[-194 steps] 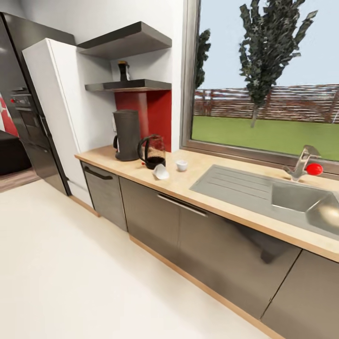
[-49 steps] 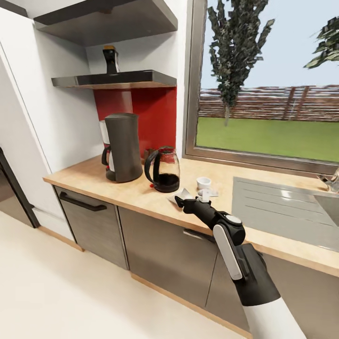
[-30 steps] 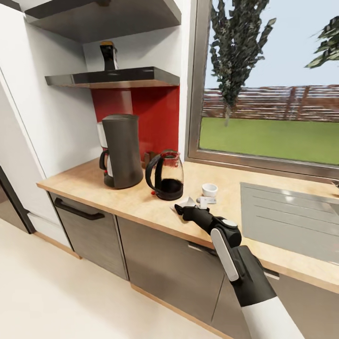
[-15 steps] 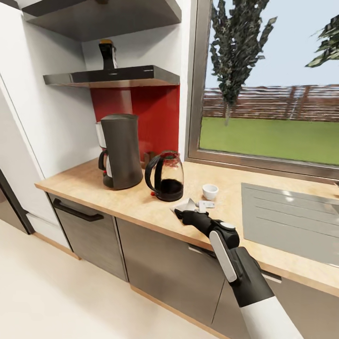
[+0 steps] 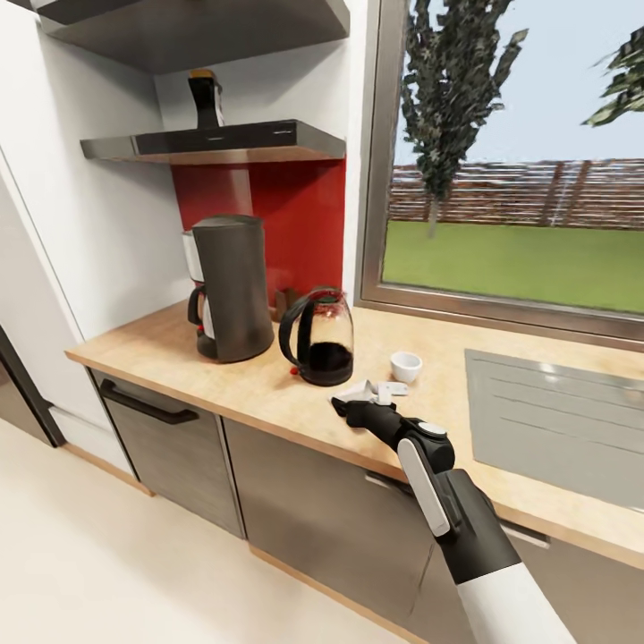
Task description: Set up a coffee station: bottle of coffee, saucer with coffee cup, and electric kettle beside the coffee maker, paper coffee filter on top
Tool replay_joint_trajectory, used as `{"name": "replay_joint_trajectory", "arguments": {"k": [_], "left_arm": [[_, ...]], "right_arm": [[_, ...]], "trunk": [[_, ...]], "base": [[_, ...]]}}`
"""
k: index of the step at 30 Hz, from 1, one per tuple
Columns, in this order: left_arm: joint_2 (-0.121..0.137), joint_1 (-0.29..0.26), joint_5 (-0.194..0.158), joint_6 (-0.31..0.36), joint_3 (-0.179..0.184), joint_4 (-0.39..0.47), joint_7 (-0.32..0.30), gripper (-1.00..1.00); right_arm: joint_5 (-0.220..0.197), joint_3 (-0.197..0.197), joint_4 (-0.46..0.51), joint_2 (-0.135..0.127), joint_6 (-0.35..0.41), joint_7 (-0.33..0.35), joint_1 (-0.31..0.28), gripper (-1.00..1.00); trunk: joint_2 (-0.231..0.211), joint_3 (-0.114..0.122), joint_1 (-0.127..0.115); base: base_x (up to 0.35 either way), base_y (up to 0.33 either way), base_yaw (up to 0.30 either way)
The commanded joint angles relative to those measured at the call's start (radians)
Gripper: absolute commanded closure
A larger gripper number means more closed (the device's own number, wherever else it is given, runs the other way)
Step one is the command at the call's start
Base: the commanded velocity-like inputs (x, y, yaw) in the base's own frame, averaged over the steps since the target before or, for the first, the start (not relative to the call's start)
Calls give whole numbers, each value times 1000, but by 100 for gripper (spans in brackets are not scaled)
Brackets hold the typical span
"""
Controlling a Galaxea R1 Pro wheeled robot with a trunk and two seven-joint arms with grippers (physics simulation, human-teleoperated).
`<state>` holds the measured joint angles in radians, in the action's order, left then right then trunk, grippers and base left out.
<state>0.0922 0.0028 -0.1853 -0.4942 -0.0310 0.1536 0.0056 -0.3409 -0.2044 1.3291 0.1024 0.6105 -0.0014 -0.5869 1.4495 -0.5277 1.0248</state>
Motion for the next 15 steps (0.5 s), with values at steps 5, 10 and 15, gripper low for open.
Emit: {"name": "replay_joint_trajectory", "arguments": {"k": [5,10,15], "left_arm": [[0,0,1,-1,-3,1,1,-100],[0,0,1,-1,-3,1,1,-100],[0,0,2,-1,-3,1,1,-100]], "right_arm": [[-2,0,1,0,5,0,-1,-100],[-3,0,1,0,5,0,-1,-100],[-3,0,-5,0,4,0,0,-100]], "trunk": [[0,-1,0],[0,-1,0],[0,-2,0]], "base": [[30,24,0],[29,16,0],[83,57,0]]}}
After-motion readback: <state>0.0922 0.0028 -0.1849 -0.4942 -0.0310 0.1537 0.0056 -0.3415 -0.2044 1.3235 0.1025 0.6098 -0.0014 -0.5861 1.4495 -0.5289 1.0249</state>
